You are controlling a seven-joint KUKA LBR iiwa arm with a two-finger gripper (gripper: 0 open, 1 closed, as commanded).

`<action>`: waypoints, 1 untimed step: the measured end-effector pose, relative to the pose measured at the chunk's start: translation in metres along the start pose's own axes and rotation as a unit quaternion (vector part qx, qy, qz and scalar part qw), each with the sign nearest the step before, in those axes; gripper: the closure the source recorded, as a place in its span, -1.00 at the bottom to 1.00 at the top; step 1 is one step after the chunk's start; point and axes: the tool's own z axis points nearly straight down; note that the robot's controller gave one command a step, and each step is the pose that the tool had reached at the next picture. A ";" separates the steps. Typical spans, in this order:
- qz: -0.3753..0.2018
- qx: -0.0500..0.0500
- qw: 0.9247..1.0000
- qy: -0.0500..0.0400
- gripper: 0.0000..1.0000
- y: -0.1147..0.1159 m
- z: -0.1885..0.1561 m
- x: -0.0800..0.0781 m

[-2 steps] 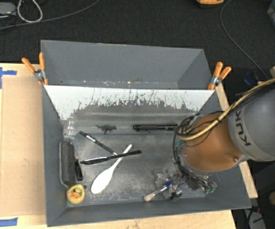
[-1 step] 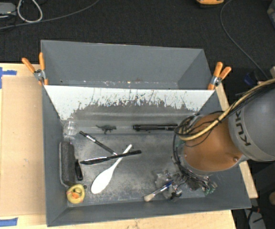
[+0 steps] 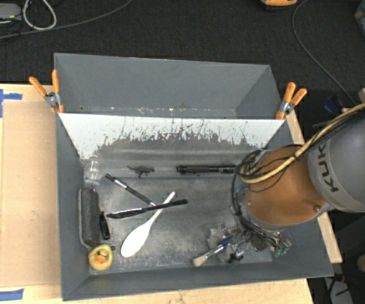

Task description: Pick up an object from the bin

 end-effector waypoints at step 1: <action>0.000 0.000 1.000 -0.001 1.00 0.000 -0.015 -0.001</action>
Offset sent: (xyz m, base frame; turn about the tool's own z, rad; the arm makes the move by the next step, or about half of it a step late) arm 0.0004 0.0003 0.0607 -0.0003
